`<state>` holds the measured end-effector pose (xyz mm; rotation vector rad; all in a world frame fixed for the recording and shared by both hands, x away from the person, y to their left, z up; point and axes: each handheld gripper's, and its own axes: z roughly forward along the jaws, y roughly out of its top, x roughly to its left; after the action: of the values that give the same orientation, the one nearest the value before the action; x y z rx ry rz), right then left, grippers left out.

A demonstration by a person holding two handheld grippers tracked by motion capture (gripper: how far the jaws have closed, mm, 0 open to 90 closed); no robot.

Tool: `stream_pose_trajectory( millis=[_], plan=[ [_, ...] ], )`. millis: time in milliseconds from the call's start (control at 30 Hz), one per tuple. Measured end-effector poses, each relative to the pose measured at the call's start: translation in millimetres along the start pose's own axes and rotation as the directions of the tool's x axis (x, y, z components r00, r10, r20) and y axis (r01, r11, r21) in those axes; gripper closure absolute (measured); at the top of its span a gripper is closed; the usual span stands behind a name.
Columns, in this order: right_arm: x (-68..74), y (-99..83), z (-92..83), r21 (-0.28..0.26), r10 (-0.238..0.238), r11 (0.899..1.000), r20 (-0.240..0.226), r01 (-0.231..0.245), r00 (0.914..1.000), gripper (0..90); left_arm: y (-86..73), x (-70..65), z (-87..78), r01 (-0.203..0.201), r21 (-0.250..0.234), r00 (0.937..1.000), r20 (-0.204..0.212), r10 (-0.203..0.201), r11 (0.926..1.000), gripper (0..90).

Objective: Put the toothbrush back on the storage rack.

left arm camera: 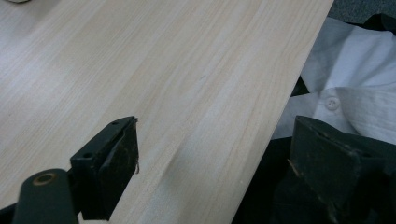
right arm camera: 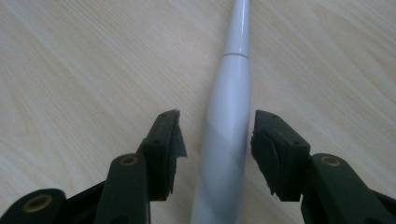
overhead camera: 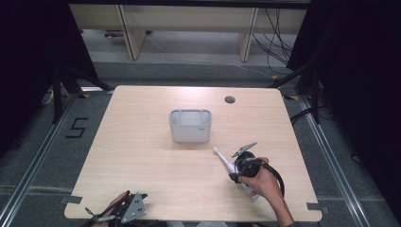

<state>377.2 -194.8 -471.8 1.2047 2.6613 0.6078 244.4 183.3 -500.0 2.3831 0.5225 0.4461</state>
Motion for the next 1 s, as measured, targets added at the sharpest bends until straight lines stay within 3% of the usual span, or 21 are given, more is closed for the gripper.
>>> stream_pose_trajectory(
  millis=[267,300,533,600,633,733,800,833,900,1000],
  plan=[
    [-0.4,2.7,3.3,0.039,-0.013,0.999,-0.009,0.013,0.9999,53.2,0.2,0.2,-0.1,0.001,0.002,1.0000,0.004,-0.001,1.0000,15.2],
    [0.9,2.7,3.2,0.055,0.014,0.998,-0.011,-0.013,0.9998,53.4,0.4,0.5,0.1,0.001,0.000,1.0000,0.002,-0.001,1.0000,15.2],
    [-3.2,4.7,6.9,0.066,-0.017,0.998,-0.015,0.018,0.9997,56.5,0.8,1.3,1.3,-0.003,0.003,1.0000,0.002,0.003,1.0000,15.2],
    [-1.6,5.5,7.1,0.085,0.012,0.996,-0.019,-0.010,0.9997,57.3,0.2,1.1,1.4,-0.004,0.007,1.0000,0.001,0.004,1.0000,15.2],
    [-3.4,6.4,7.0,0.082,-0.016,0.996,-0.016,0.018,0.9997,58.0,0.2,1.1,1.1,-0.002,0.009,1.0000,0.002,0.002,1.0000,15.2],
    [-2.6,7.6,7.7,0.090,-0.017,0.996,-0.017,0.019,0.9997,58.6,1.1,1.8,1.1,-0.004,0.014,1.0000,-0.003,0.004,0.9999,15.2],
    [-0.4,8.6,8.2,0.115,0.009,0.993,-0.020,-0.007,0.9998,59.3,0.7,1.4,1.1,-0.007,0.017,1.0000,-0.001,0.007,0.9998,15.2],
    [-2.2,9.8,8.9,0.110,-0.028,0.994,-0.017,0.030,0.9995,59.7,0.6,1.2,1.0,-0.004,0.015,1.0000,0.001,0.004,0.9999,15.3],
    [-1.8,12.2,9.2,0.115,-0.038,0.993,-0.013,0.040,0.9992,60.2,1.2,1.7,1.2,-0.003,0.013,1.0000,-0.002,0.004,0.9999,15.2],
    [0.2,14.5,9.2,0.138,-0.017,0.990,-0.018,0.020,0.9997,60.6,1.1,1.7,1.5,-0.005,0.017,1.0000,-0.002,0.005,0.9998,15.2]
  ],
)
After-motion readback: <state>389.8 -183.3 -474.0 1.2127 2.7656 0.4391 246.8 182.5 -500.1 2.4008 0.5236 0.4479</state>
